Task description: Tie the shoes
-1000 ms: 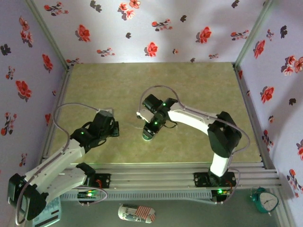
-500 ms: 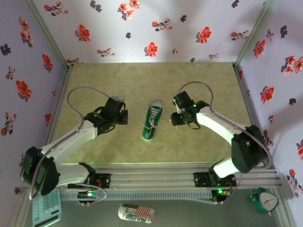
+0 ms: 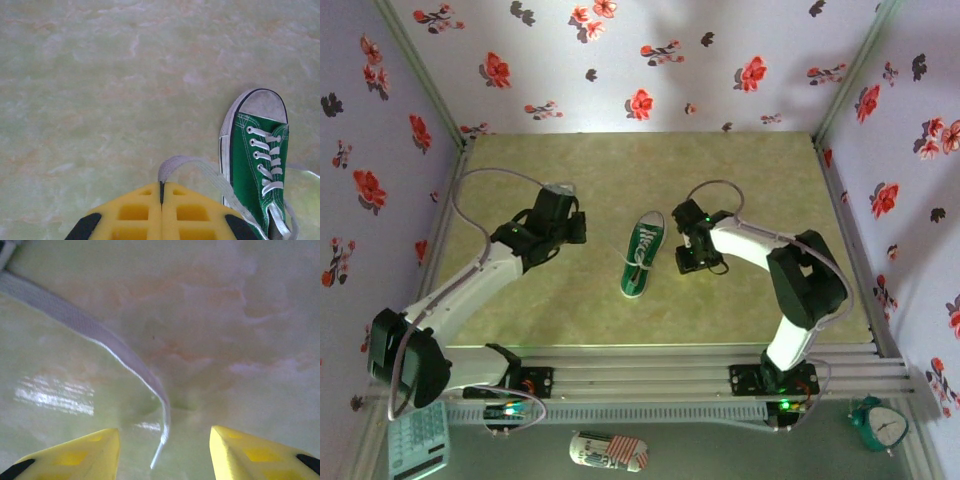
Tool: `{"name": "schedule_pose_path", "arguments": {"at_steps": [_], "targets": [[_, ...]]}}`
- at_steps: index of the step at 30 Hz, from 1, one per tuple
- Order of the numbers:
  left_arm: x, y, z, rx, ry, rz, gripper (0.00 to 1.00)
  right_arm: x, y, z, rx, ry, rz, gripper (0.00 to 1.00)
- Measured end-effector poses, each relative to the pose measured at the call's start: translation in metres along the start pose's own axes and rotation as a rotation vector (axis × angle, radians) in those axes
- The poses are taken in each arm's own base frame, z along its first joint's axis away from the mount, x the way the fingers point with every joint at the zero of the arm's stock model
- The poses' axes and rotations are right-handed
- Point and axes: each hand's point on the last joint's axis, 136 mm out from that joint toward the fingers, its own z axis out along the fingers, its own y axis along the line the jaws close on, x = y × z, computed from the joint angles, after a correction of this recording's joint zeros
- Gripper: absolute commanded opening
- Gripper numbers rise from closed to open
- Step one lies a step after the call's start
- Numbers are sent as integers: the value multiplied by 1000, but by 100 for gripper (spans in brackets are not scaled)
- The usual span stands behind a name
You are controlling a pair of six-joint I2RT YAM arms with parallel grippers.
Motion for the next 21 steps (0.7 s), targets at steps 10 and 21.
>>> {"name": "schedule_pose_path", "arguments": {"at_steps": [10,21], "targets": [[-3,0,-3,0,-3,0,0,-9,7,12,-3,5,-5,17],[-9,15,-26,-23,-48,-20,0,-6,-11,-14,59,-96,52,0]]}}
